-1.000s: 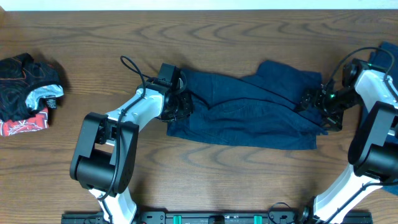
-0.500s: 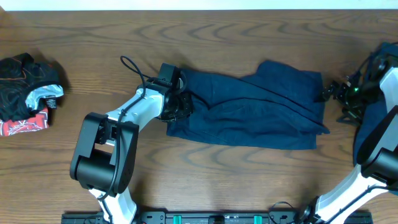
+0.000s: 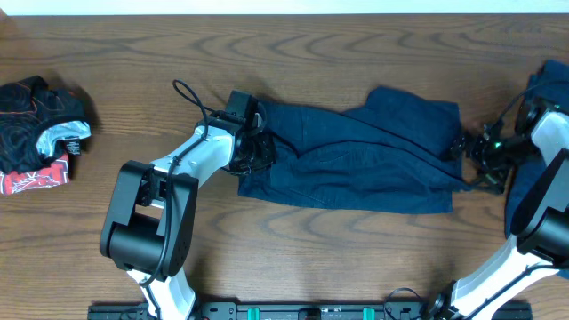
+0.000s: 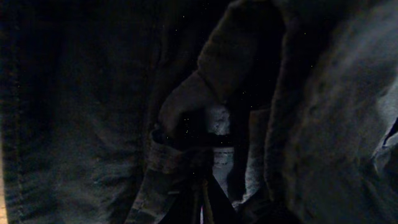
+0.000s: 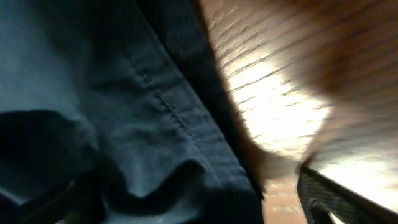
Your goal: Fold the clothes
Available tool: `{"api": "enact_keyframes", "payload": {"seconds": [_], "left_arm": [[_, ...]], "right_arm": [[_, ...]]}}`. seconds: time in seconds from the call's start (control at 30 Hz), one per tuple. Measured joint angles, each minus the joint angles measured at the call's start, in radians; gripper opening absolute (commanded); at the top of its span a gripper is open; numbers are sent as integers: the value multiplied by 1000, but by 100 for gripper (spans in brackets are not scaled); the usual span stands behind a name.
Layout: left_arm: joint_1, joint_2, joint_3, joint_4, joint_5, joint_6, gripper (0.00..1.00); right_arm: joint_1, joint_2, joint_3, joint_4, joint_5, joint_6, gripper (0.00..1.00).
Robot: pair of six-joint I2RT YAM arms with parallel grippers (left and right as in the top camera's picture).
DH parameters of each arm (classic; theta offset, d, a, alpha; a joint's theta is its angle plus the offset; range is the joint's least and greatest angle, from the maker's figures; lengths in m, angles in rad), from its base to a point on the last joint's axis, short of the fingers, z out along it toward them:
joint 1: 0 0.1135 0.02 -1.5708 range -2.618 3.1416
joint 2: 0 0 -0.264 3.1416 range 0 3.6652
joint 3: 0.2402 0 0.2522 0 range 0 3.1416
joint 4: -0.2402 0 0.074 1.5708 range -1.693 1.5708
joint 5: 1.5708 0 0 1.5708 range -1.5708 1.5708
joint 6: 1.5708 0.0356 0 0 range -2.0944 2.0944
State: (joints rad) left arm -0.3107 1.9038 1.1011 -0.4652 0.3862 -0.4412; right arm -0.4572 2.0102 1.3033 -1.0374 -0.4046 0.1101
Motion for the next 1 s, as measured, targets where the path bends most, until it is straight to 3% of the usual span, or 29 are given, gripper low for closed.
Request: {"api": "enact_keyframes", "payload": {"seconds": [0.33, 0.5, 0.6, 0.63, 0.67, 0.7, 1.0], "left_arm": [[0, 0, 1, -7, 0, 4, 6], [0, 0, 1, -13, 0, 4, 6], [0, 0, 3, -20, 0, 5, 6], [0, 0, 3, -24, 0, 6, 6], [0, 0, 4, -27, 0, 9, 6], [0, 0, 4, -28, 0, 13, 6], [0, -1, 4, -33, 0, 23, 6]], "right_arm": [[3, -77, -199, 290, -340, -95, 97], [50, -77, -288, 436, -478, -135, 76], [103, -69, -325, 489, -521, -145, 70], [121, -67, -331, 502, -529, -146, 62], [134, -65, -336, 512, -535, -148, 28], [147, -63, -339, 523, -529, -147, 1], [195, -29, -356, 551, -479, -87, 1]]}}
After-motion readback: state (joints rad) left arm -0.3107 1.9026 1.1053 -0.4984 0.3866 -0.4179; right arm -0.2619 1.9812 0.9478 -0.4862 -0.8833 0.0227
